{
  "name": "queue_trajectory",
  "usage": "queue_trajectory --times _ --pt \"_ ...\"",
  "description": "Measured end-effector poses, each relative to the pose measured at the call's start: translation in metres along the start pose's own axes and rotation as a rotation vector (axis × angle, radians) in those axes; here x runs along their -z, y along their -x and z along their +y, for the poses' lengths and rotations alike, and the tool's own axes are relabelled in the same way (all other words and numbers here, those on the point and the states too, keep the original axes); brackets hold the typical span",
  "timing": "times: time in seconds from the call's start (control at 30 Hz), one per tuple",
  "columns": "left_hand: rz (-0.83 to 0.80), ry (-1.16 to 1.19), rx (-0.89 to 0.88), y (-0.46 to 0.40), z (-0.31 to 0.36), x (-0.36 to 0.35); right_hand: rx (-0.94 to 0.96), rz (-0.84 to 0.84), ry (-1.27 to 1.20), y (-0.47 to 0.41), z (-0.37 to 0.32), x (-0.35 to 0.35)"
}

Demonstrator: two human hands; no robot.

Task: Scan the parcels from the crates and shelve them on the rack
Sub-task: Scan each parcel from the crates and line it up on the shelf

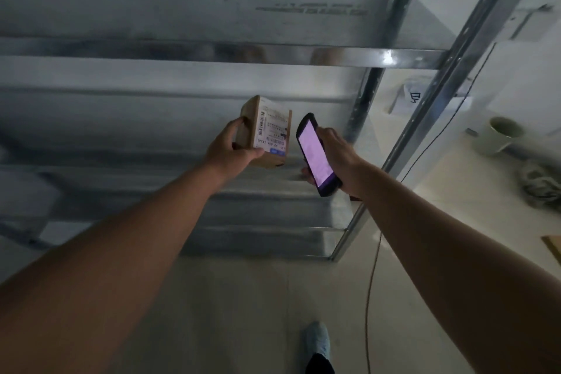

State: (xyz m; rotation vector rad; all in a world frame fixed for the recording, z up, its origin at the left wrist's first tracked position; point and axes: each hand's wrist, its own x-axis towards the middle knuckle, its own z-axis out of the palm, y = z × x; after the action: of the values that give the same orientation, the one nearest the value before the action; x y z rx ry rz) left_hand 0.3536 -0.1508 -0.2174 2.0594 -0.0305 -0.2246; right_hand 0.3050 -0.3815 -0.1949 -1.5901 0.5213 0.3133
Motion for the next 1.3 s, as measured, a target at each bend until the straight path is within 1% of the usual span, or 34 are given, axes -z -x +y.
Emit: queue_trajectory --times 0.1,0.23,0.4,0.53,0.6,0.83,1.03,1.3 --pt "-0.002 -0.074 -0.083 0.027 -0.002 0.024 0.166 0.039 0.378 0.043 0.002 -0.022" --pt "-0.010 -0.186 -0.191 0.057 0.003 0.052 0.368 0.061 0.753 0.086 0.009 -0.034" --pt "-0.015 -0.289 -0.310 0.089 0.016 0.070 0.482 0.011 1.130 0.136 0.001 -0.028" --pt "0.001 -0.326 -0.335 0.109 0.028 0.073 0.592 0.000 1.414 0.160 -0.006 -0.015" --pt "0.000 -0.335 -0.328 0.120 0.034 0.071 0.597 0.001 1.519 0.170 -0.008 -0.006" --pt "0.025 -0.374 -0.315 0.142 0.053 0.056 0.611 0.029 1.709 0.196 0.001 0.018" --pt "0.041 -0.448 -0.291 0.151 0.063 0.053 0.645 0.046 1.727 0.205 0.002 0.031" --pt "0.053 -0.467 -0.272 0.155 0.068 0.053 0.648 0.042 1.783 0.210 -0.007 0.037"
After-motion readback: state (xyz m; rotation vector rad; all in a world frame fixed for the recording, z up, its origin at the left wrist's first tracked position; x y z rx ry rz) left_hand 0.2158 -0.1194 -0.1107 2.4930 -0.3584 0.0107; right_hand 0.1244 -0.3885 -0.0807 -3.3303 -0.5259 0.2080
